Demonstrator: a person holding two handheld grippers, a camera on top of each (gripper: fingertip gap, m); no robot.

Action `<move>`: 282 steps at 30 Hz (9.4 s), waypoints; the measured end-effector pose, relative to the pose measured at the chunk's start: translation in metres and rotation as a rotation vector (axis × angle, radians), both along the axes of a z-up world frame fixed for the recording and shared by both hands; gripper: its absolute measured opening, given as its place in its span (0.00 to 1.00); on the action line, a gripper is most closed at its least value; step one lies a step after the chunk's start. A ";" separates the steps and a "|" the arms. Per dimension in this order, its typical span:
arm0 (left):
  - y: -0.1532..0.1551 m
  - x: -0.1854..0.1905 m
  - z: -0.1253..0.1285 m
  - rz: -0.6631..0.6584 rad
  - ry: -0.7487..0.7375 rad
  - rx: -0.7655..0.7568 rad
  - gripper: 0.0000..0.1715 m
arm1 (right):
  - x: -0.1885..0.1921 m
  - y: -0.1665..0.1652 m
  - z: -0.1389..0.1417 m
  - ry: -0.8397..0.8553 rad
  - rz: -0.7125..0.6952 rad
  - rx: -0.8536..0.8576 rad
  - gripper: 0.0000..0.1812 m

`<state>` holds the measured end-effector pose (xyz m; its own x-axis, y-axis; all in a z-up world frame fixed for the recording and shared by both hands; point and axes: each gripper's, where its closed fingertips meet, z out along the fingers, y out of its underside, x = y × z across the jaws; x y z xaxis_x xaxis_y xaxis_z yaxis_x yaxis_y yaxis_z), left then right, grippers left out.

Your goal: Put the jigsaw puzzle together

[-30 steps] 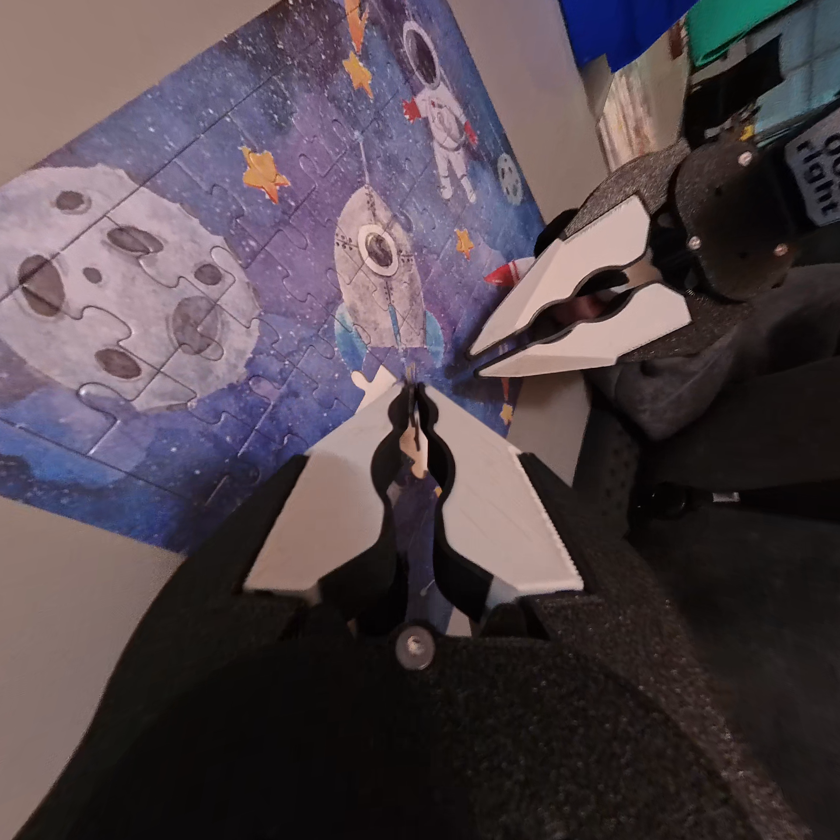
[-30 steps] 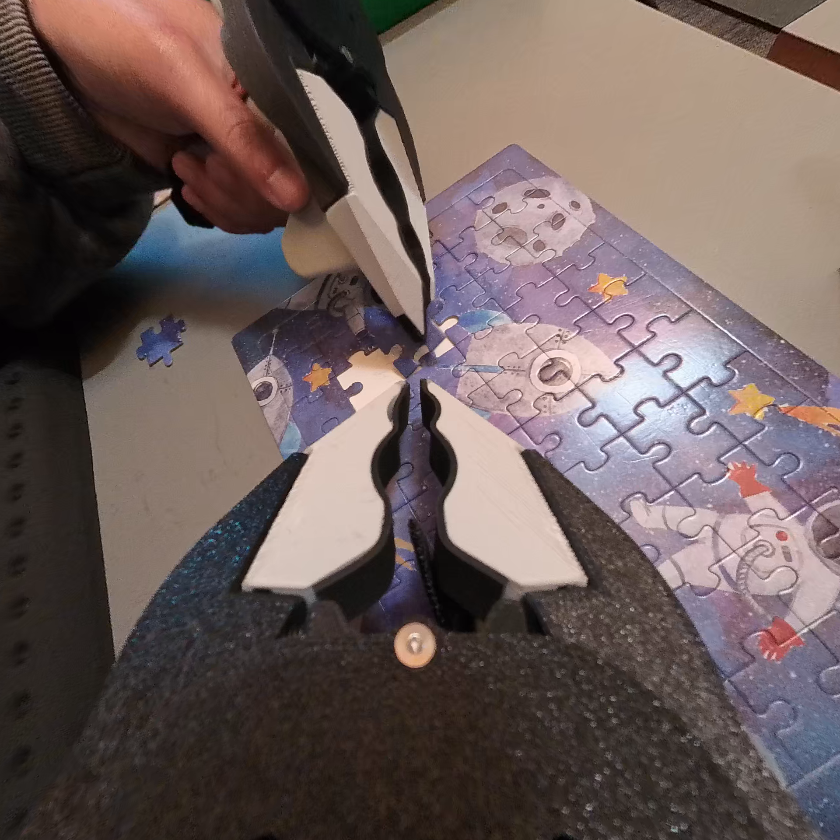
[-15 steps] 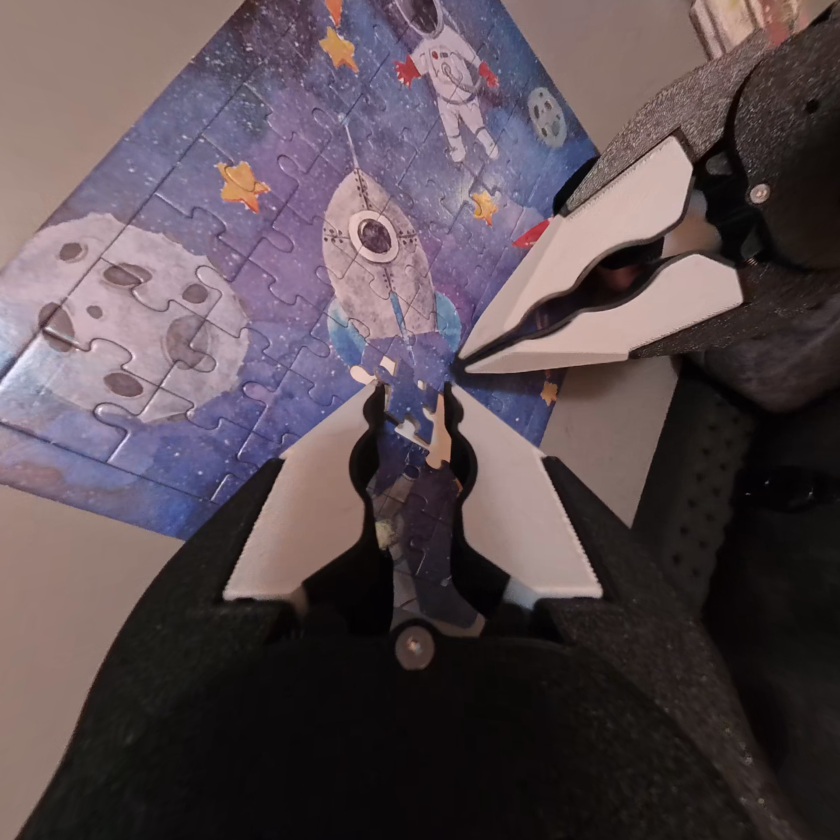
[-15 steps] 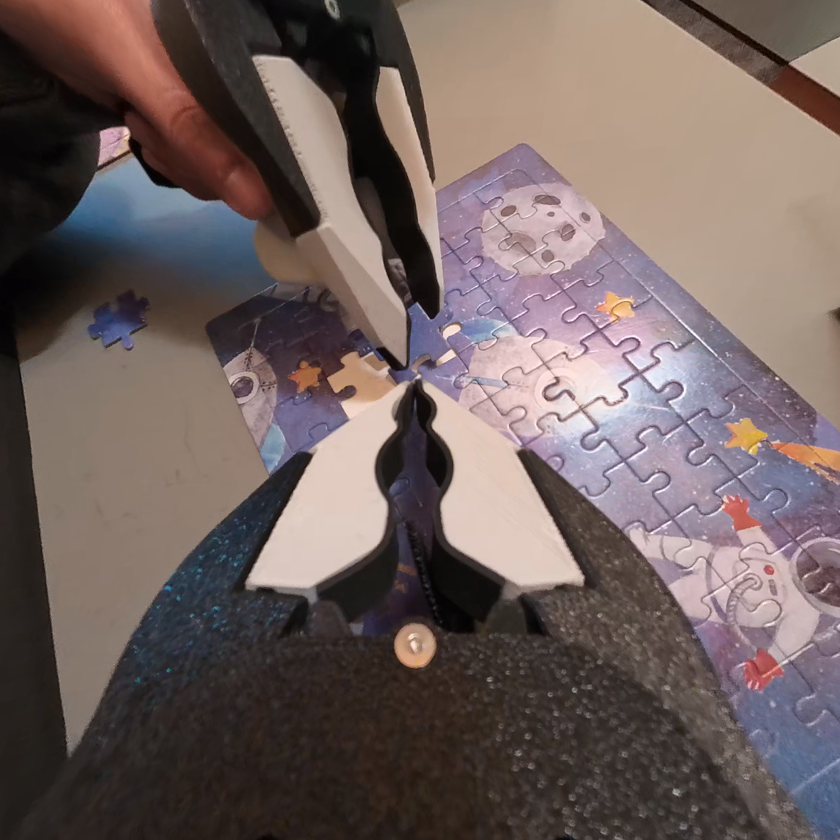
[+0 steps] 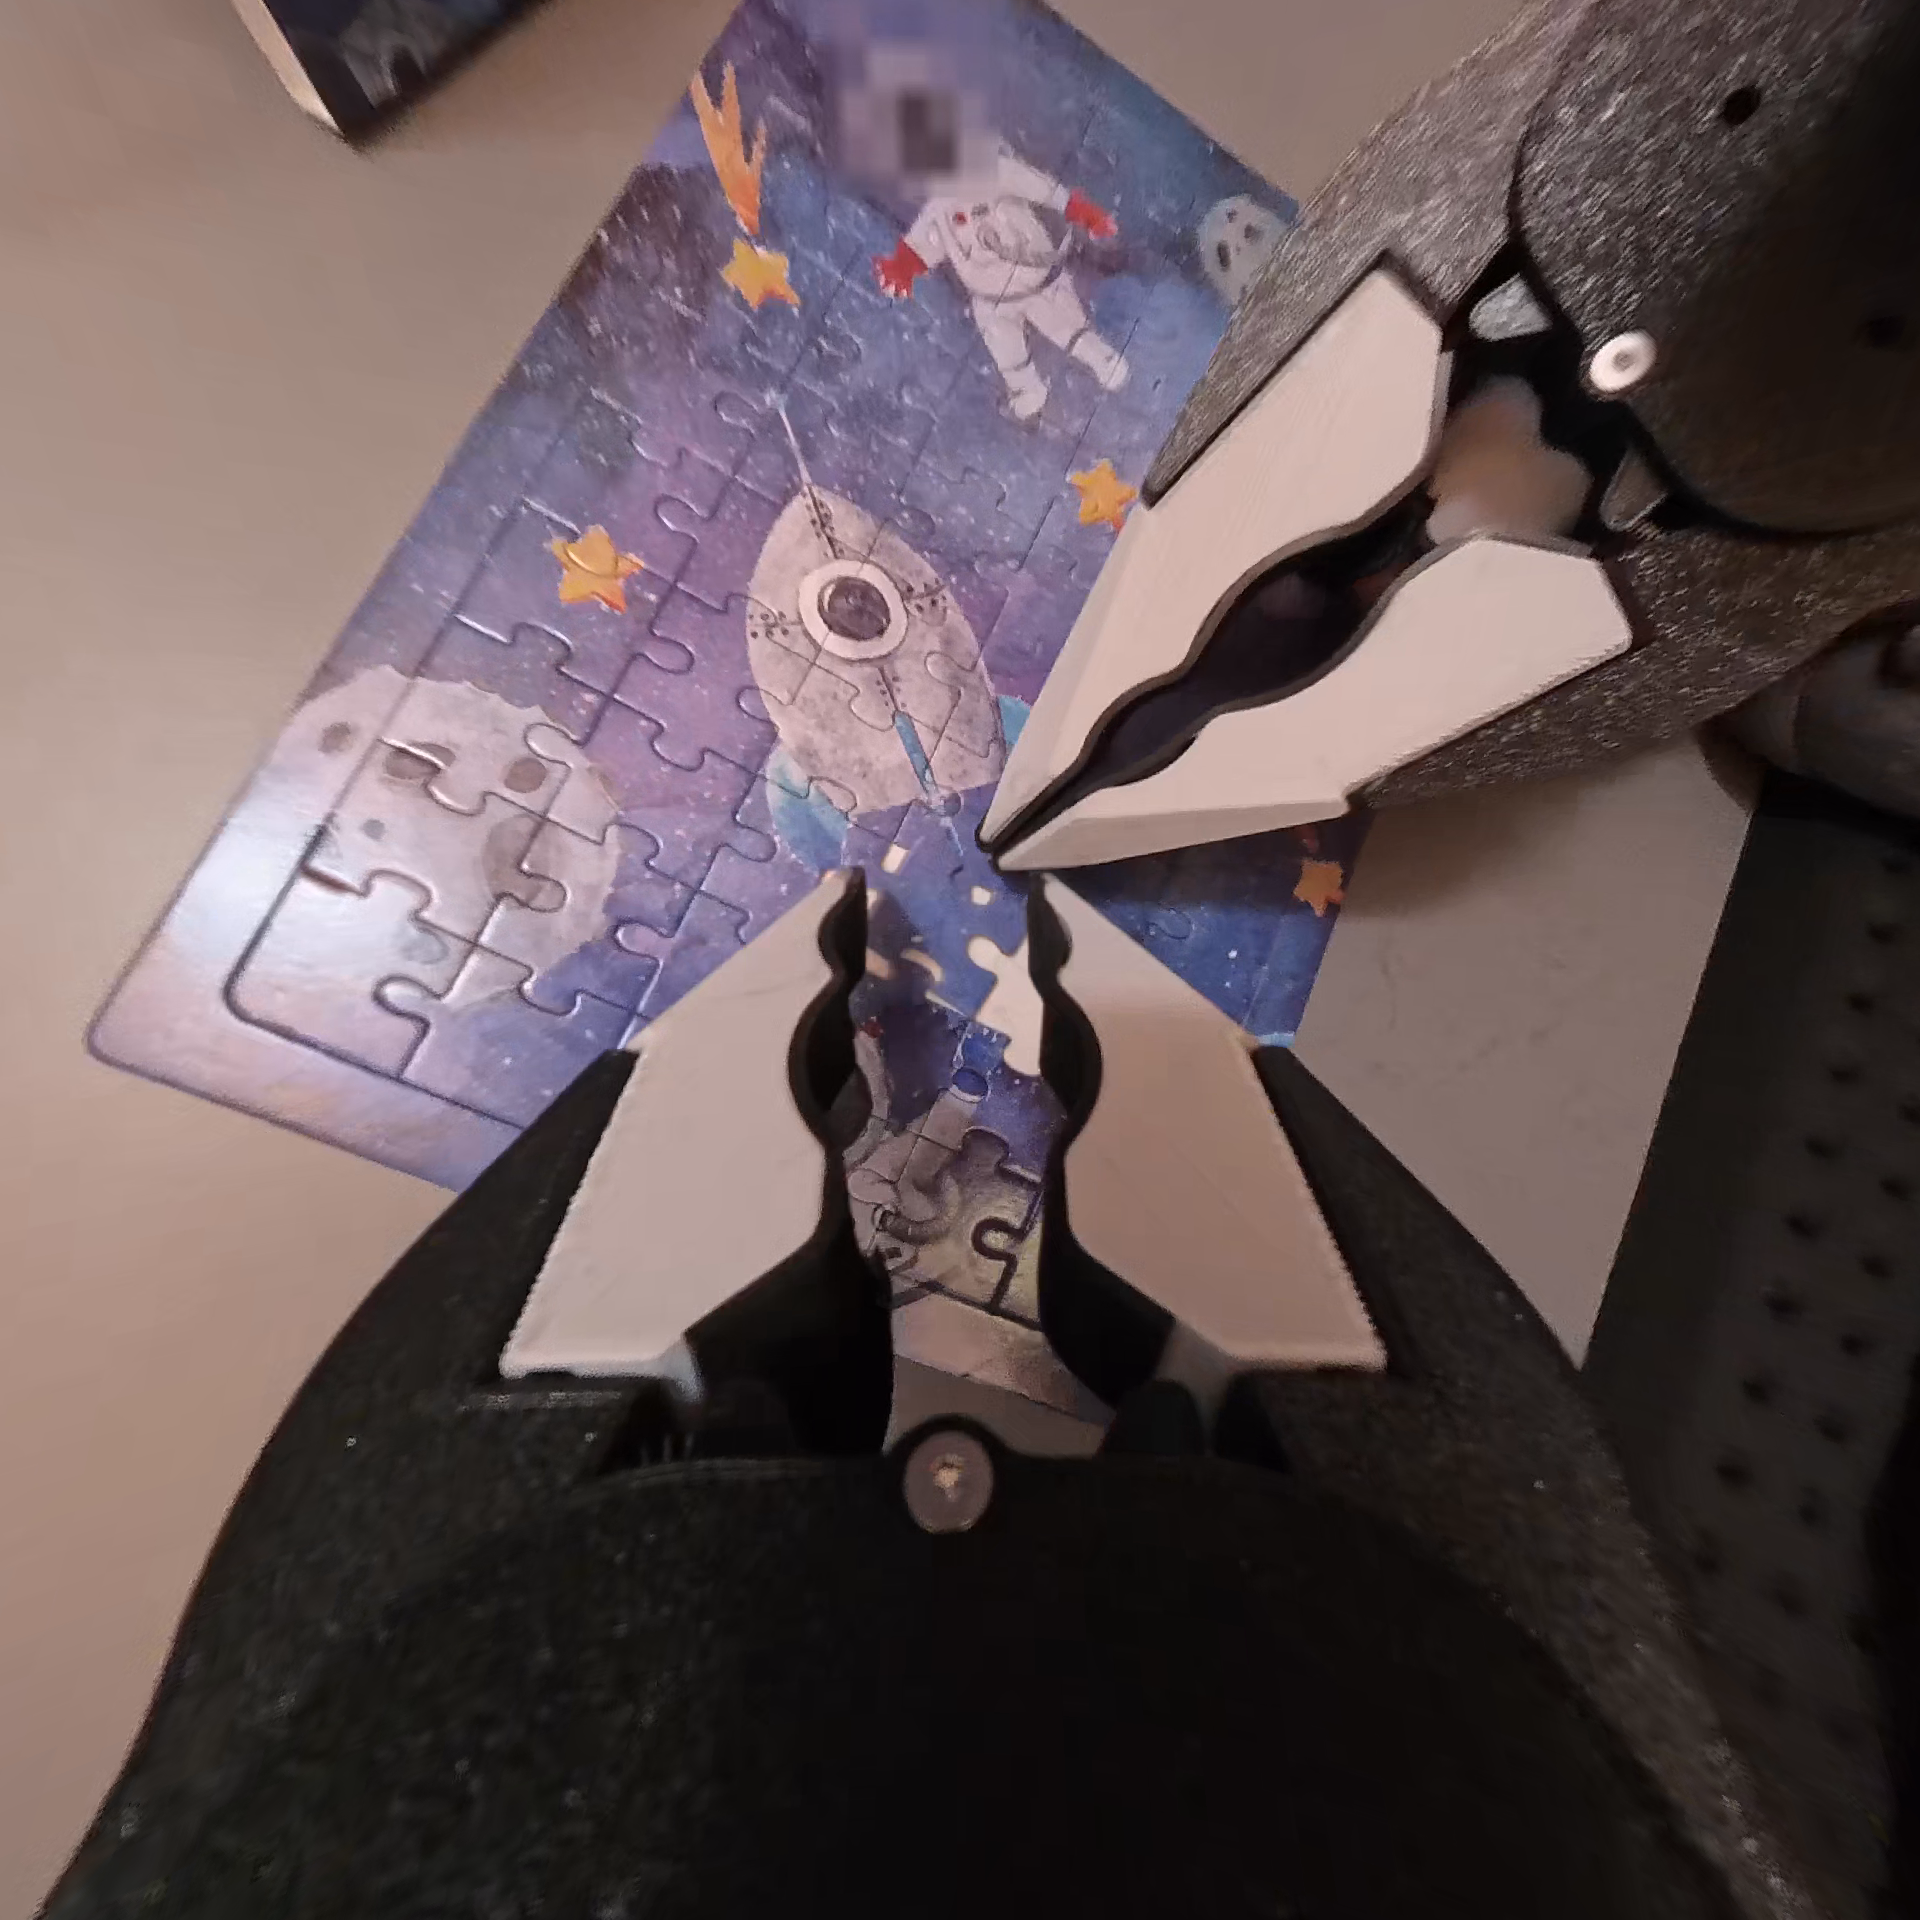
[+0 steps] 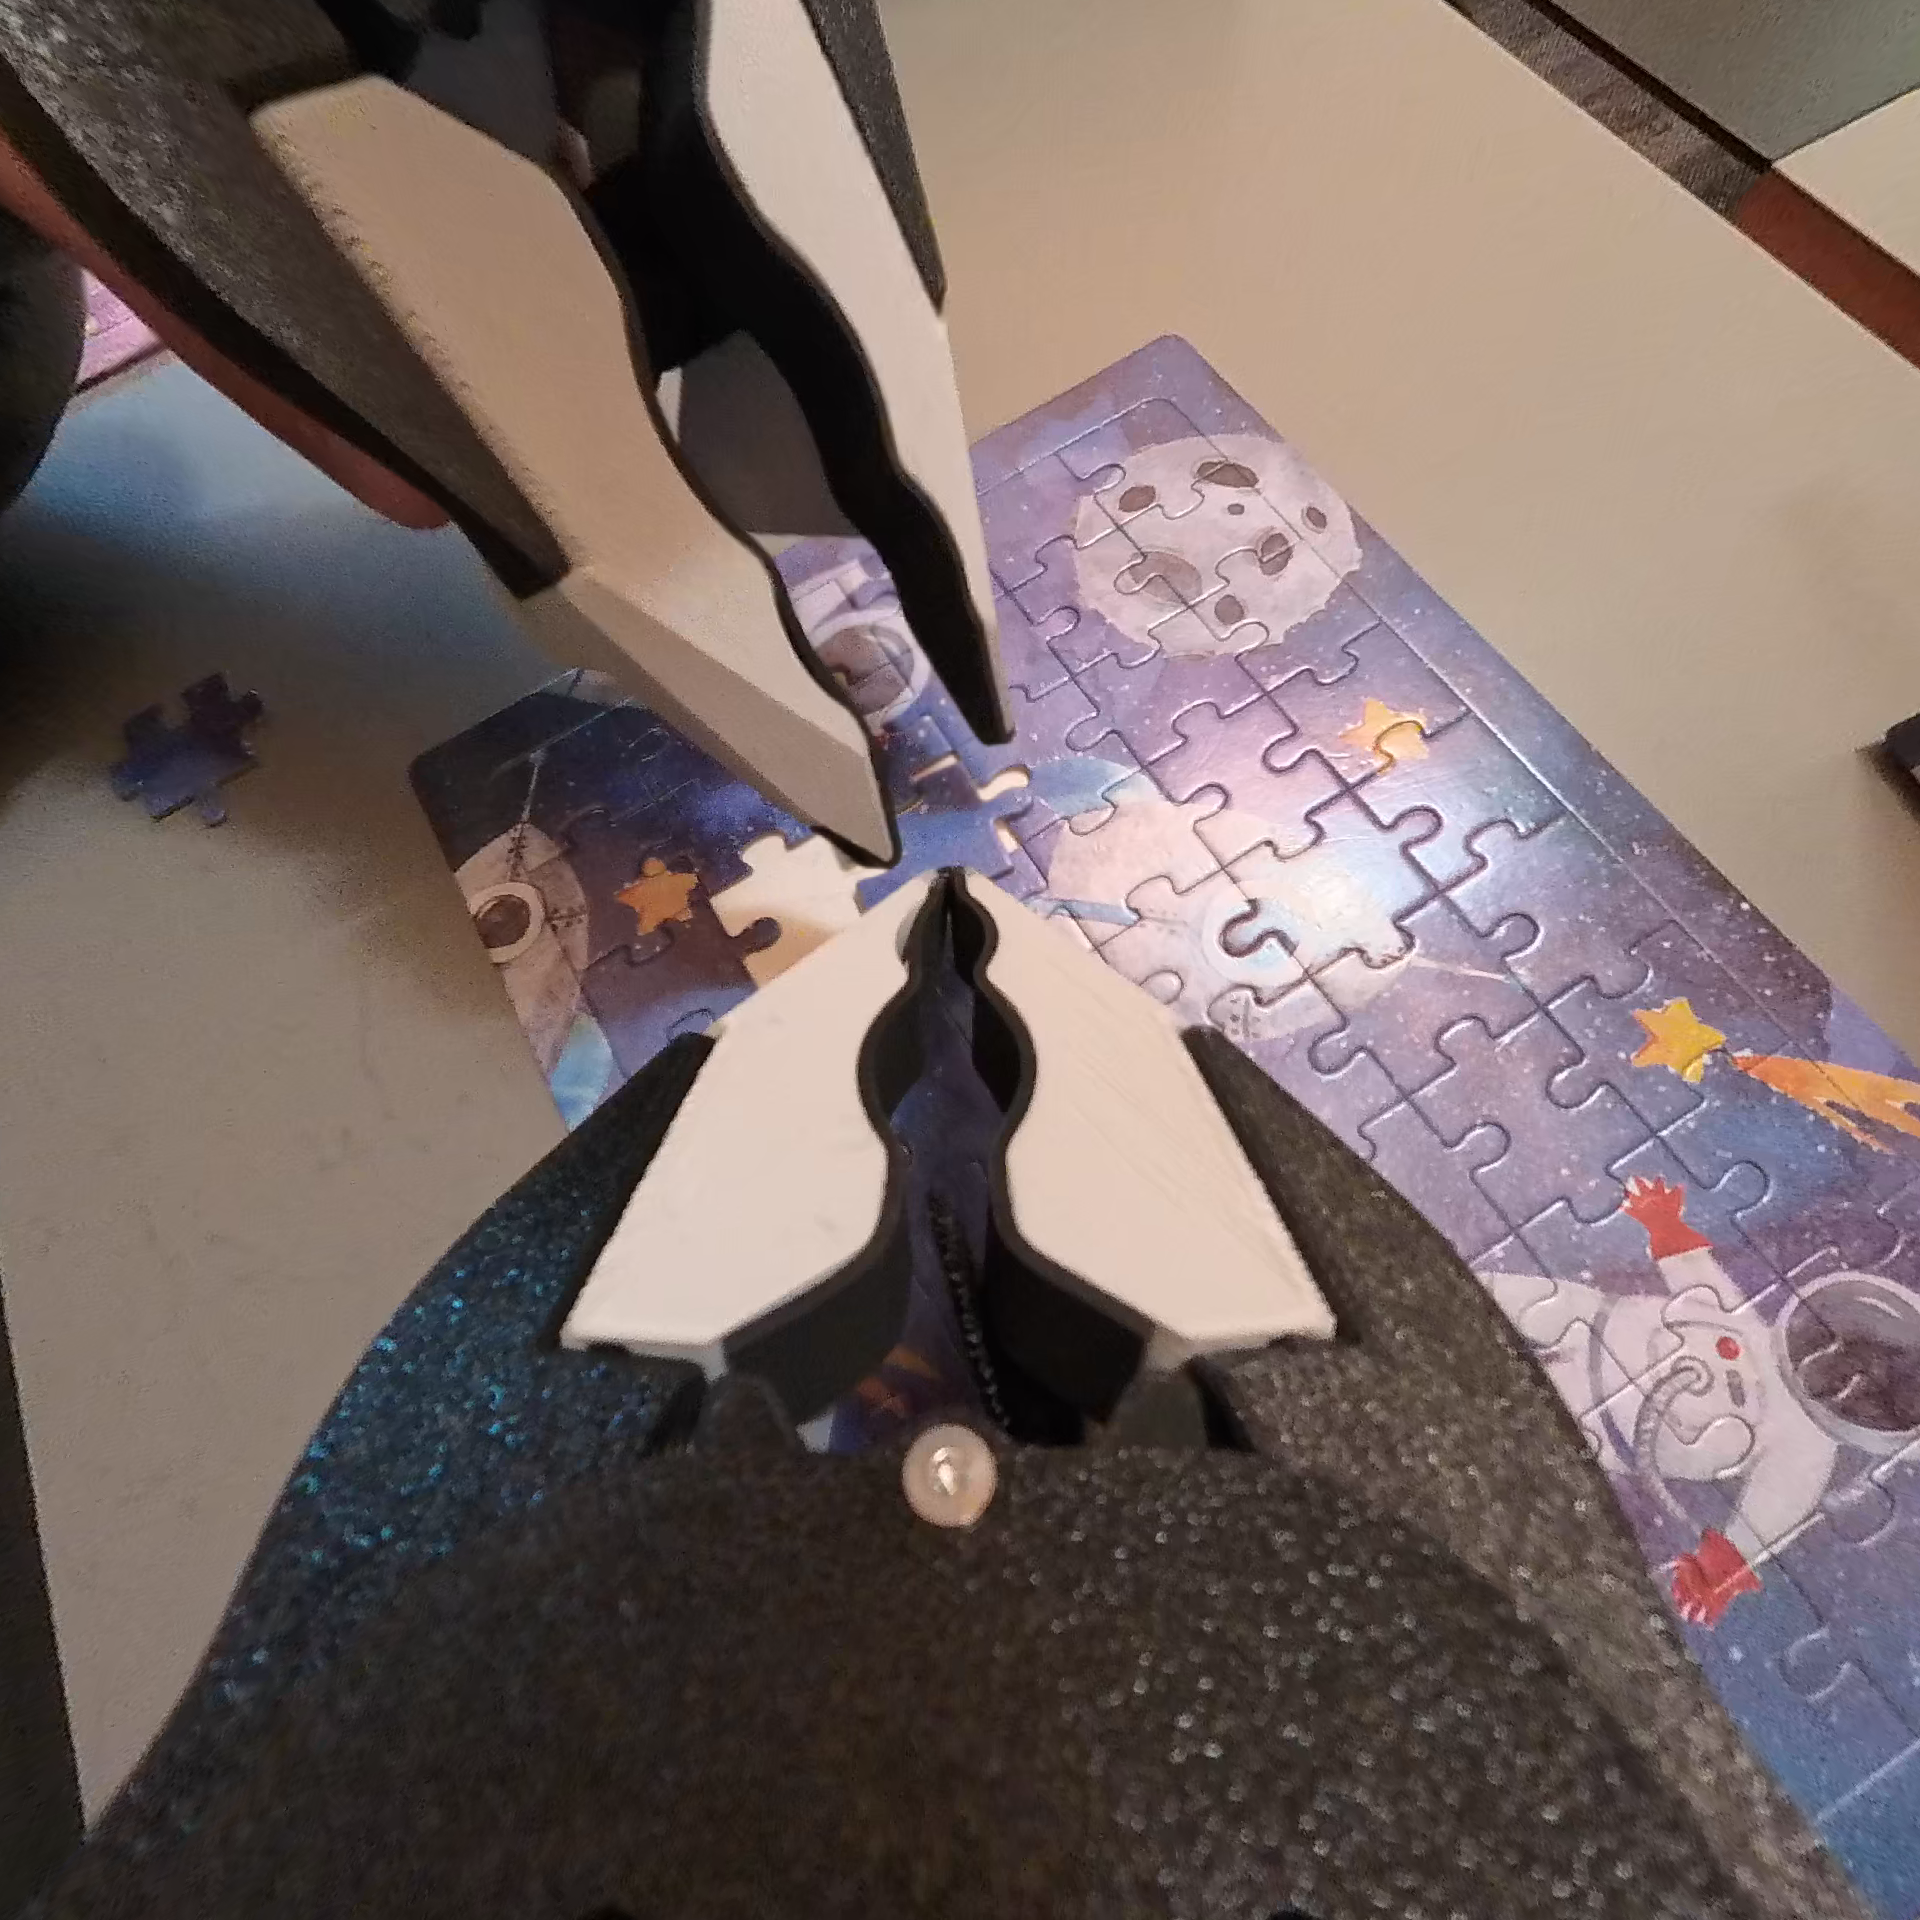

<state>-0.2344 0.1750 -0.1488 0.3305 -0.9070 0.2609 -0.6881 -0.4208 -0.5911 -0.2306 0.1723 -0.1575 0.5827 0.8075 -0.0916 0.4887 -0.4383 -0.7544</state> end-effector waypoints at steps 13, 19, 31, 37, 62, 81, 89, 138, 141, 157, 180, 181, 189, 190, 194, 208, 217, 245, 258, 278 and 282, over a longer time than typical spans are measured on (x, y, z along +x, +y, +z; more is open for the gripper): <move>-0.023 -0.013 -0.008 -0.009 0.017 -0.009 0.16 | -0.003 0.013 -0.008 -0.082 -0.012 0.021 0.00; -0.027 -0.012 -0.012 0.001 0.012 0.001 0.16 | -0.006 0.016 -0.009 -0.094 -0.003 0.020 0.00; -0.028 -0.021 -0.003 0.044 -0.013 0.003 0.16 | -0.014 0.011 -0.006 -0.081 0.034 -0.005 0.00; -0.055 -0.082 0.013 0.161 -0.001 0.012 0.16 | -0.016 0.010 -0.005 -0.112 0.042 0.029 0.00; -0.130 -0.135 -0.022 0.269 0.154 0.195 0.19 | -0.020 -0.087 0.021 -0.116 0.068 0.211 0.00; -0.112 -0.156 -0.004 0.179 0.012 0.235 0.23 | -0.022 -0.089 0.017 -0.057 0.118 0.145 0.00; -0.101 -0.164 -0.020 -0.057 0.018 0.217 0.23 | -0.015 -0.089 0.019 -0.015 0.092 0.146 0.00; -0.103 -0.035 0.061 0.024 -0.454 -0.123 0.06 | -0.034 -0.105 0.065 0.515 0.453 -0.506 0.01; -0.112 -0.033 0.051 -0.013 -0.421 -0.206 0.02 | -0.034 -0.106 0.062 0.479 0.454 -0.496 0.01; -0.127 -0.027 0.050 -0.042 -0.469 -0.251 0.01 | -0.037 -0.109 0.071 0.511 0.486 -0.481 0.01; -0.076 -0.032 0.028 0.385 -0.557 -0.565 0.01 | -0.030 -0.059 0.029 -0.128 0.302 0.269 0.25; -0.075 -0.030 0.028 0.389 -0.564 -0.577 0.01 | -0.030 -0.058 0.027 -0.141 0.304 0.274 0.25; -0.076 -0.023 0.014 0.315 -0.440 -0.573 0.01 | -0.028 -0.057 0.014 -0.206 0.349 0.267 0.17; -0.070 -0.024 0.010 0.323 -0.409 -0.530 0.07 | -0.025 -0.053 0.012 -0.222 0.338 0.255 0.17; -0.037 -0.043 0.008 0.372 -0.321 -0.266 0.02 | -0.009 -0.036 -0.005 -0.332 0.306 0.124 0.17; -0.033 -0.022 -0.015 0.225 -0.095 0.004 0.00 | -0.015 -0.033 -0.012 -0.328 0.428 -0.106 0.17; -0.029 -0.023 -0.017 0.247 -0.108 -0.004 0.00 | -0.015 -0.028 0.013 -0.161 0.406 -0.104 0.12; -0.027 -0.020 -0.013 0.265 -0.107 0.025 0.00 | -0.016 -0.027 -0.006 -0.147 0.332 -0.108 0.00; -0.025 -0.013 -0.020 0.278 -0.053 0.033 0.01 | -0.012 -0.049 -0.009 -0.131 0.327 -0.114 0.00; -0.069 -0.079 0.001 0.509 -0.049 0.083 0.54 | 0.167 -0.087 0.007 -0.015 -0.279 -0.022 0.42; -0.076 -0.064 -0.008 0.529 -0.094 -0.017 0.55 | 0.170 -0.084 -0.009 -0.041 -0.306 -0.100 0.50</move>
<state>-0.2988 0.0993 -0.1571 0.7159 -0.6183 0.3243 -0.3238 -0.7056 -0.6303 -0.0603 0.0888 -0.1669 0.8016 0.5827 -0.1334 0.3521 -0.6406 -0.6824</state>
